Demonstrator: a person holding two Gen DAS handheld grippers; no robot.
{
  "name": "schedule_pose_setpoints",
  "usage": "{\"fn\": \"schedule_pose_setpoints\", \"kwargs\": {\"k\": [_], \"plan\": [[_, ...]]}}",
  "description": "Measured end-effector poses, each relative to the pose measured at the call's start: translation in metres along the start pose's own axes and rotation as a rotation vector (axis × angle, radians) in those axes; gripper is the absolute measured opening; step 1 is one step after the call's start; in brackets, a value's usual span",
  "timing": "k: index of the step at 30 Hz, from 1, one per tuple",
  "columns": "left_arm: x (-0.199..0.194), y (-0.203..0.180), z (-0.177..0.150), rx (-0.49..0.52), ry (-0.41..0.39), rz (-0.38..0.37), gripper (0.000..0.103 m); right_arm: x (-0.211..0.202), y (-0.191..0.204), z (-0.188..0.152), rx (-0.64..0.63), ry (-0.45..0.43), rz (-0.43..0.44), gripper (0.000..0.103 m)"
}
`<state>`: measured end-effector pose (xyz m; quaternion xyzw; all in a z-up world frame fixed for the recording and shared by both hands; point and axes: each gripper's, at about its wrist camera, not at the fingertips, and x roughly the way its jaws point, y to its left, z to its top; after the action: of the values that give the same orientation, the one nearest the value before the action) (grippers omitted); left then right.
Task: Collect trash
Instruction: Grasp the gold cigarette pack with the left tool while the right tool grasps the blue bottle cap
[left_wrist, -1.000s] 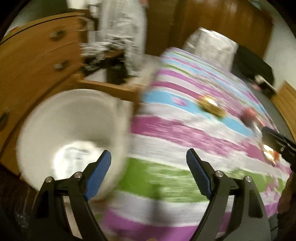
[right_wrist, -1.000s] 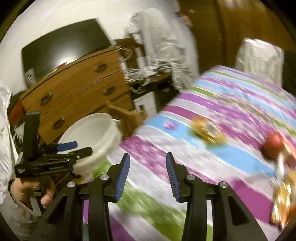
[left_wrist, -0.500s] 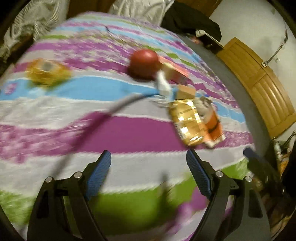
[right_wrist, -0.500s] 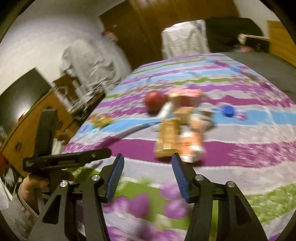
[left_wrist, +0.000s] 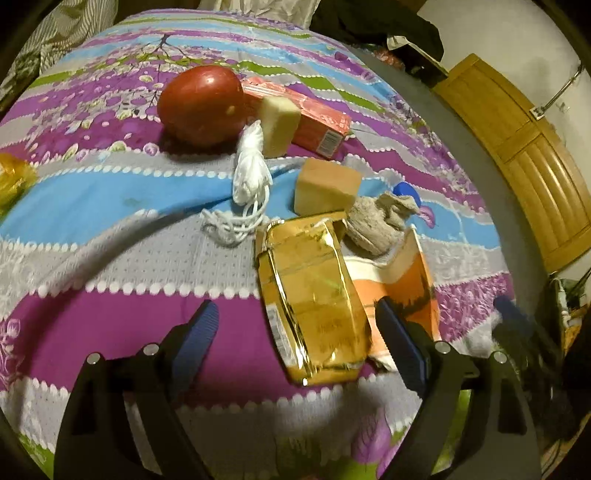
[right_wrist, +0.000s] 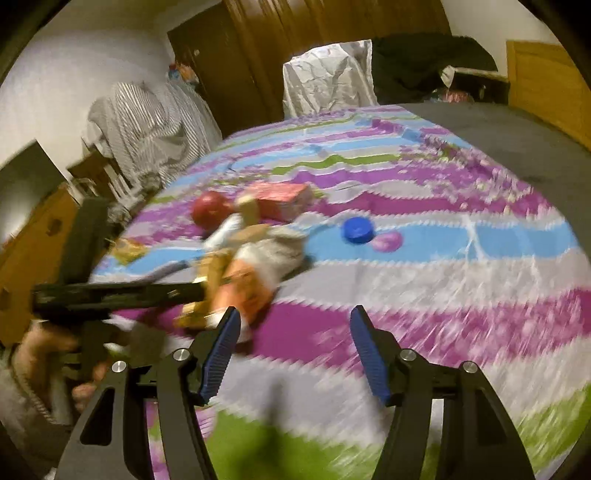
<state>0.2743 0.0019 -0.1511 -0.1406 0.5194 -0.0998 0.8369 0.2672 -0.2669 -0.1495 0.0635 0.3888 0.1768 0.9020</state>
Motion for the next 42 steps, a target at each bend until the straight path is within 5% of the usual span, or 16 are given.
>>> {"fn": "schedule_pose_setpoints", "kwargs": {"k": [6,20,23,25,33,35,42], "plan": [[0.003,-0.001,0.007,0.020,-0.005,0.031,0.054,0.070,-0.027,0.050,-0.115,0.105,-0.050,0.063],[0.003,0.004,0.012,0.079,0.041,0.065,0.059,0.173,-0.037,0.091,-0.208,0.244,-0.118,0.062],[0.007,0.001,0.012,0.073,0.032,0.074,0.061,0.176,-0.034,0.091,-0.222,0.245,-0.118,0.052],[0.008,0.001,0.013,0.067,0.027,0.075,0.061,0.174,-0.028,0.089,-0.233,0.242,-0.124,0.041],[-0.002,0.005,0.007,0.050,-0.052,0.117,0.049,0.137,-0.015,0.076,-0.211,0.113,-0.151,0.040],[-0.013,0.004,0.003,0.062,-0.087,0.129,0.041,0.114,-0.009,0.073,-0.202,0.057,-0.152,0.040],[-0.069,0.000,-0.025,0.134,-0.222,0.156,0.040,0.022,0.018,0.051,-0.175,-0.107,-0.112,0.041]]}}
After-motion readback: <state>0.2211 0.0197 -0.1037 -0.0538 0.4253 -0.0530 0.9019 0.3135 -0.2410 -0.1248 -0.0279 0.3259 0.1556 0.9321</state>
